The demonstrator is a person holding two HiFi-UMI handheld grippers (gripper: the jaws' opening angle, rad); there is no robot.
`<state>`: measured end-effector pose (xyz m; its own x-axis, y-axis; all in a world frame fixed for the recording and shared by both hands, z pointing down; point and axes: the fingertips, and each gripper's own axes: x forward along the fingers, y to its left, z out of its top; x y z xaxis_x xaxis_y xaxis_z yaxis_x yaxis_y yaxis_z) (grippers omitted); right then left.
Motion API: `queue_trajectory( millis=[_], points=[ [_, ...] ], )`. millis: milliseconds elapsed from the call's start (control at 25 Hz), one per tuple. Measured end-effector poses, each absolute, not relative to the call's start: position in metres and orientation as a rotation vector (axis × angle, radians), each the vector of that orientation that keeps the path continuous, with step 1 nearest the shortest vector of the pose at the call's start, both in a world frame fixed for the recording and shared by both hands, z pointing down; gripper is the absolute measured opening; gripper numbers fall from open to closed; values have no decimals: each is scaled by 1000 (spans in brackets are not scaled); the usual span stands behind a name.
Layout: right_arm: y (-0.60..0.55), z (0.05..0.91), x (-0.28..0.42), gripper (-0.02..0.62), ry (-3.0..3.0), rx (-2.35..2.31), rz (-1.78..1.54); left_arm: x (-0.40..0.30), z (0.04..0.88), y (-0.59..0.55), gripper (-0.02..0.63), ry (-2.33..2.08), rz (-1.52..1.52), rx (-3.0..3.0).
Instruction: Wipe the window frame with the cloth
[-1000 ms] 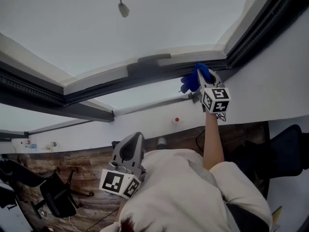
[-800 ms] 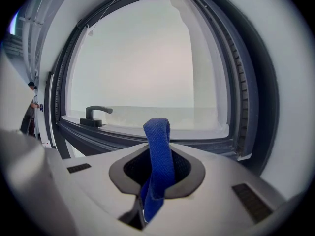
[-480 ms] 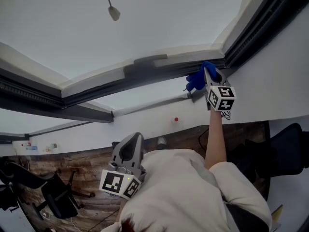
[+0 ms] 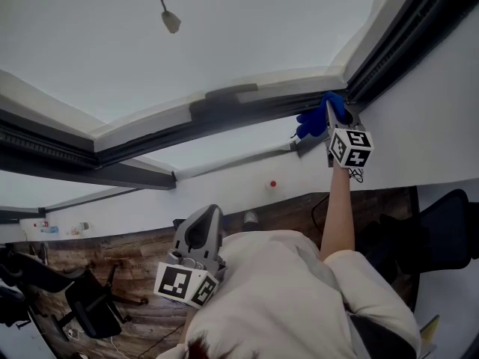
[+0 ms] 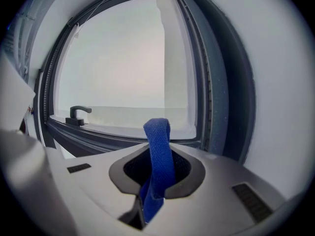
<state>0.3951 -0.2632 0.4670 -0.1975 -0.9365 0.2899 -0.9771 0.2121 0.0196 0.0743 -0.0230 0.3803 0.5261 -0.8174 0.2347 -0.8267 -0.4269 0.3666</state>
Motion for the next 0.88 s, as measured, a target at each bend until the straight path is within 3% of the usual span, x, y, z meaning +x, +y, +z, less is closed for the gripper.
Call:
queue_trajectory(
  millis=[880],
  points=[
    [-277,463,440,49,-2157,1915,254,41,366,-36,9,-1443,-49,2288]
  ],
)
